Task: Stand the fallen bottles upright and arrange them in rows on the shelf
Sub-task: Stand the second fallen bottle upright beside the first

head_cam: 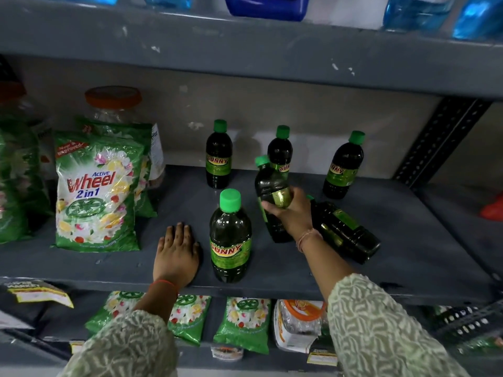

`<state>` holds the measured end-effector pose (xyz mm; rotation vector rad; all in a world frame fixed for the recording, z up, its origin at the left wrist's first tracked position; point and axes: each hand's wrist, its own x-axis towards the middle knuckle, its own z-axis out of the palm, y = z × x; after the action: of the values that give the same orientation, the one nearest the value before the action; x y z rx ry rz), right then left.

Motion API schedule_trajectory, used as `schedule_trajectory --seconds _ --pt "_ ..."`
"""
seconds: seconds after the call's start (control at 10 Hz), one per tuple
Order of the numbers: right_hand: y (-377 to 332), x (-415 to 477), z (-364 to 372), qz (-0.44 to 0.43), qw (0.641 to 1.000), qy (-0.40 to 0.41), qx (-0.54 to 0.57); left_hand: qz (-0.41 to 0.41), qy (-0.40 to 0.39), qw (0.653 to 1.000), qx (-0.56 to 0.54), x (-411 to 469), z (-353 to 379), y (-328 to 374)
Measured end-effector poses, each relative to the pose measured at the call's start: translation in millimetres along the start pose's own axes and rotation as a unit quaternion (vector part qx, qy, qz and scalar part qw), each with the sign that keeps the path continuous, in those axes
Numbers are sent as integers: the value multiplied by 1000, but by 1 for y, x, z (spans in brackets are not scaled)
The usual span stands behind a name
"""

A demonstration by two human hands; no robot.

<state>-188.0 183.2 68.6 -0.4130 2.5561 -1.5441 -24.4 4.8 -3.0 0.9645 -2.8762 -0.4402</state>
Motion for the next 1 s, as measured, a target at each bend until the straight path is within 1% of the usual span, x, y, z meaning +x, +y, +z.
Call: schedule_trajectory --seconds 0.1,0.3,0.4,0.5,0.6,0.7,0.8,0.9,1.0 --pt "3 -5 0 -27 995 32 89 -1 -1 1000 1 -1 0 0" --pt "5 -17 -6 -55 991 -9 123 -3 -4 1000 2 -3 -1 0" --pt "-16 -11 -14 -66 993 77 66 -7 -10 1000 1 -3 0 -1" --pt "-40 -4 -29 -134 984 114 -41 6 -2 1000 2 -3 -4 4" --pt "-53 4 -29 -118 986 71 -94 2 -7 1000 7 -1 -4 3" --pt "-51 2 -30 -97 994 39 -22 -2 -13 1000 14 -2 -1 0" --pt "-45 4 -27 -106 991 63 -57 -1 -14 1000 15 -2 -3 1" --pt "-40 4 -26 -94 994 36 -38 0 -16 1000 17 -3 -3 2" --pt "-40 3 -31 -76 996 -23 37 1 -16 1000 16 -3 -4 2"
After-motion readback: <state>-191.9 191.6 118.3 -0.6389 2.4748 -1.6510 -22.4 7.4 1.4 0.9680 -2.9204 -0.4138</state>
